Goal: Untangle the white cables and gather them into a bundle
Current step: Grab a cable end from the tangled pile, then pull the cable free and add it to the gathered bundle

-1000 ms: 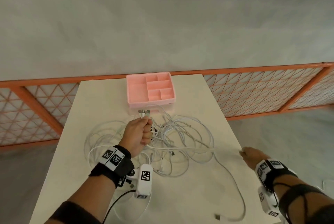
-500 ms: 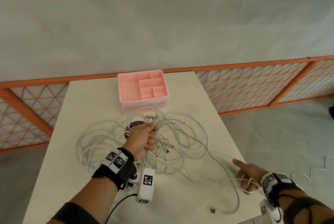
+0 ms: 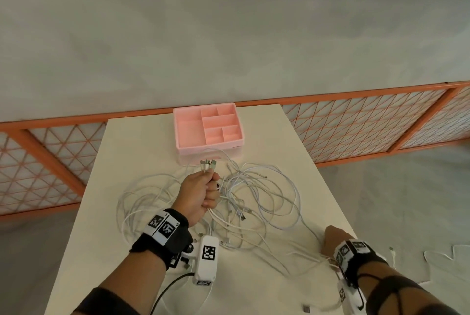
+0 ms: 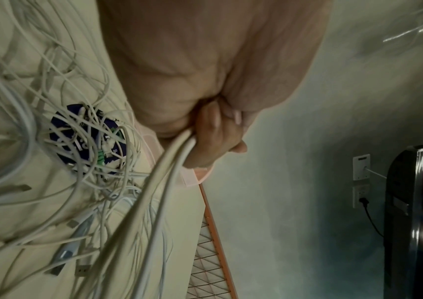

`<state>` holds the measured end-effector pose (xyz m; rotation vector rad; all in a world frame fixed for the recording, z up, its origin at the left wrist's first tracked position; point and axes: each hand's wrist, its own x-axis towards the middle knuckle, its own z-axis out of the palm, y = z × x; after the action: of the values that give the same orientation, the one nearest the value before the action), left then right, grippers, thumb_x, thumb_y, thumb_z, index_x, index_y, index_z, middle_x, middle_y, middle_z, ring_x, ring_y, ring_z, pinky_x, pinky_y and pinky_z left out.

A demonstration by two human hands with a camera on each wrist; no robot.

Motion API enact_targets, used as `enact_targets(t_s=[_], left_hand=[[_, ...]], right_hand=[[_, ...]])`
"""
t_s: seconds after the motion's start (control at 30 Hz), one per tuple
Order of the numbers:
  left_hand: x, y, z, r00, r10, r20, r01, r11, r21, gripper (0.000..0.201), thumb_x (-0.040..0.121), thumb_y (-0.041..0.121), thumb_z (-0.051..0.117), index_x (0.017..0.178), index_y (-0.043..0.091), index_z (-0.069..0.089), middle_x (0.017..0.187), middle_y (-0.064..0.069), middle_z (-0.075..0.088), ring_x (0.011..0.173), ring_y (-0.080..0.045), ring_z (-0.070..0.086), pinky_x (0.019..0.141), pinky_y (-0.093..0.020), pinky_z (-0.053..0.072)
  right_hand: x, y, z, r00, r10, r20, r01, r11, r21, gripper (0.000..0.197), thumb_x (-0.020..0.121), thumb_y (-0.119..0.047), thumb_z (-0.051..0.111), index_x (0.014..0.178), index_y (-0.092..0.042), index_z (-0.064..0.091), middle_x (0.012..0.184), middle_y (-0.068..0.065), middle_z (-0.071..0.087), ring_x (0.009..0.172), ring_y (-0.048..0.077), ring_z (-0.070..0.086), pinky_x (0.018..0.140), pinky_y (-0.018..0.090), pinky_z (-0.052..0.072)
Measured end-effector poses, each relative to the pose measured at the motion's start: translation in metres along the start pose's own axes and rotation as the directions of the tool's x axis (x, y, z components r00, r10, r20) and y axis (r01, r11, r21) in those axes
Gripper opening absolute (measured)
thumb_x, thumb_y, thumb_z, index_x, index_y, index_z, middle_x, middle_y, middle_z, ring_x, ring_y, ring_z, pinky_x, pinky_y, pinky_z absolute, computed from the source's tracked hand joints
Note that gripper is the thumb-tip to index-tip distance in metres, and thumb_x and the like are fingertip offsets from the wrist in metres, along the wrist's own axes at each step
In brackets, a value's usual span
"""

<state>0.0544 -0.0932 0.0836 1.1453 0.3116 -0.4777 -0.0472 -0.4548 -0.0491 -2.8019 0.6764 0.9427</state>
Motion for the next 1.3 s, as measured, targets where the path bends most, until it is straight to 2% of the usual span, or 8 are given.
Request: enact_targets(t_s=[0.17, 0.23, 0.37, 0.5, 0.7, 0.93, 1.13, 1.3], left_hand=[[-0.003, 0.005, 0.000, 1.000, 0.015, 0.027, -0.013, 0.998, -0.060, 0.032, 0.107, 0.025, 0.044, 0.080, 0.009, 0.053, 0.052, 0.007, 0.029, 0.039, -0.005, 0.022, 0.035, -0.017, 0.019], [-0.004, 0.006, 0.002, 0.999, 0.011, 0.036, -0.010, 0.999, -0.046, 0.031, 0.107, 0.025, 0.044, 0.081, 0.010, 0.053, 0.052, 0.007, 0.029, 0.040, -0.005, 0.022, 0.035, -0.017, 0.020], [-0.006, 0.007, 0.010, 0.998, 0.035, 0.049, -0.035, 0.999, 0.007, 0.028, 0.105, 0.025, 0.049, 0.080, 0.011, 0.053, 0.055, 0.006, 0.028, 0.042, -0.006, 0.021, 0.036, -0.018, 0.019], [-0.010, 0.005, 0.020, 0.996, 0.087, 0.035, -0.088, 0.995, 0.053, 0.024, 0.101, 0.022, 0.056, 0.081, 0.010, 0.055, 0.058, 0.005, 0.028, 0.044, -0.007, 0.022, 0.038, -0.019, 0.020], [-0.014, 0.000, 0.032, 0.998, 0.054, 0.037, -0.051, 0.996, -0.069, 0.027, 0.105, 0.023, 0.049, 0.088, 0.004, 0.058, 0.054, 0.002, 0.037, 0.042, -0.009, 0.032, 0.039, -0.021, 0.028], [-0.008, 0.002, 0.032, 0.997, 0.040, -0.073, -0.062, 0.941, -0.333, 0.033, 0.107, 0.024, 0.042, 0.104, -0.003, 0.060, 0.091, -0.019, 0.074, 0.072, -0.025, 0.073, 0.059, -0.031, 0.058], [0.006, 0.009, 0.020, 0.981, 0.029, -0.193, -0.113, 0.890, -0.442, 0.034, 0.108, 0.028, 0.041, 0.091, 0.004, 0.060, 0.057, -0.001, 0.052, 0.049, -0.014, 0.055, 0.062, -0.034, 0.051], [0.007, 0.013, 0.020, 0.976, 0.072, -0.205, -0.154, 0.896, -0.416, 0.032, 0.107, 0.029, 0.042, 0.089, 0.007, 0.058, 0.054, 0.003, 0.040, 0.045, -0.011, 0.040, 0.058, -0.031, 0.042]], right_hand=[[-0.001, -0.025, -0.030, 0.990, -0.042, -0.137, 0.063, 0.986, 0.152, 0.005, 0.087, -0.018, 0.056, 0.085, -0.021, 0.059, 0.093, 0.002, 0.066, 0.089, 0.023, 0.065, 0.075, 0.026, 0.048], [-0.001, -0.039, -0.053, 0.969, -0.073, -0.236, 0.162, 0.910, 0.381, 0.013, 0.085, -0.015, 0.062, 0.074, -0.015, 0.055, 0.076, 0.004, 0.067, 0.074, 0.027, 0.067, 0.066, 0.034, 0.055], [-0.016, -0.076, -0.114, 0.922, -0.102, -0.373, 0.363, 0.564, 0.742, 0.013, 0.091, -0.011, 0.063, 0.082, -0.004, 0.057, 0.070, 0.011, 0.071, 0.062, 0.025, 0.062, 0.056, 0.036, 0.052], [-0.044, -0.119, -0.168, 0.881, -0.132, -0.455, 0.470, 0.129, 0.873, 0.014, 0.094, -0.005, 0.060, 0.082, -0.003, 0.051, 0.066, 0.015, 0.064, 0.052, 0.022, 0.051, 0.046, 0.030, 0.042], [-0.091, -0.176, -0.200, 0.839, -0.344, -0.422, 0.348, -0.257, 0.902, 0.021, 0.096, -0.005, 0.057, 0.078, -0.007, 0.046, 0.076, 0.024, 0.064, 0.059, 0.032, 0.065, 0.048, 0.030, 0.056], [-0.109, -0.206, -0.166, 0.816, -0.486, -0.314, 0.212, -0.254, 0.944, 0.007, 0.093, 0.004, 0.056, 0.087, 0.002, 0.053, 0.091, 0.032, 0.067, 0.080, 0.040, 0.072, 0.065, 0.032, 0.062], [-0.109, -0.195, -0.126, 0.802, -0.561, -0.205, 0.177, -0.104, 0.979, 0.020, 0.089, 0.011, 0.058, 0.079, -0.004, 0.048, 0.088, 0.036, 0.066, 0.081, 0.045, 0.071, 0.060, 0.031, 0.062], [-0.102, -0.178, -0.110, 0.778, -0.625, -0.062, 0.096, 0.021, 0.995, 0.031, 0.088, 0.013, 0.053, 0.067, -0.009, 0.046, 0.081, 0.032, 0.065, 0.070, 0.041, 0.071, 0.050, 0.030, 0.058]])
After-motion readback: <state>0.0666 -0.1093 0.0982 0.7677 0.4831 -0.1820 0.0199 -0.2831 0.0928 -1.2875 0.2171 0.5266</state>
